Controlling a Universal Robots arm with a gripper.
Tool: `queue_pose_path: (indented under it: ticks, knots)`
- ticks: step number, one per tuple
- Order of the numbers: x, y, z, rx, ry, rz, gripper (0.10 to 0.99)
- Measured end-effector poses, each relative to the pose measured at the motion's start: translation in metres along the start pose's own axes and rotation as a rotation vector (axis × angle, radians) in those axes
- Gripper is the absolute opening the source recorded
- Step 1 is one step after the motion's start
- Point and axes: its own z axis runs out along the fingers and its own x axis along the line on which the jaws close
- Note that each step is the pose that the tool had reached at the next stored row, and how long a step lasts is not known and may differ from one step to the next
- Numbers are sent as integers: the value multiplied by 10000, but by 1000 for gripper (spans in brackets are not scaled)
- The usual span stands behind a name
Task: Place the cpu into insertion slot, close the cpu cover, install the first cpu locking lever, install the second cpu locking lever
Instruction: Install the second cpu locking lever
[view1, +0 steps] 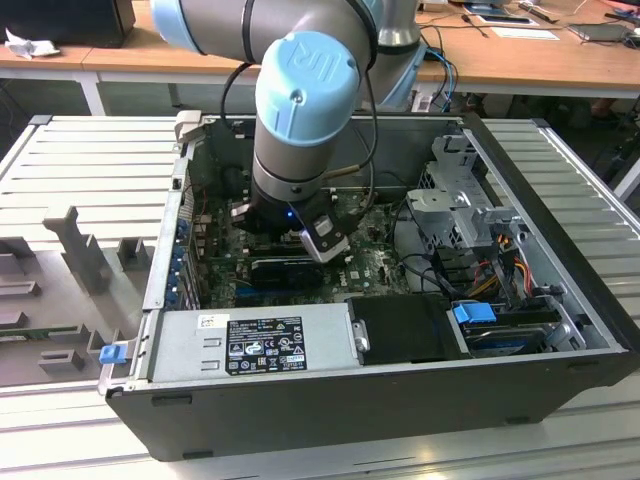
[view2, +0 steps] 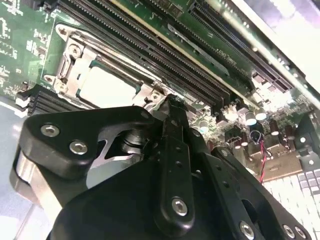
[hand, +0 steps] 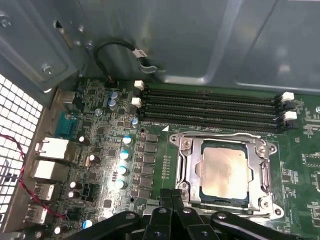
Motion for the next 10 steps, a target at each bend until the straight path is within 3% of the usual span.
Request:
queue_pose_path:
  ticks: [8,10]
  knots:
    - [8,67,-167,-10,0,-1,106]
    - [8,70,-174,-15,-2,-2,106]
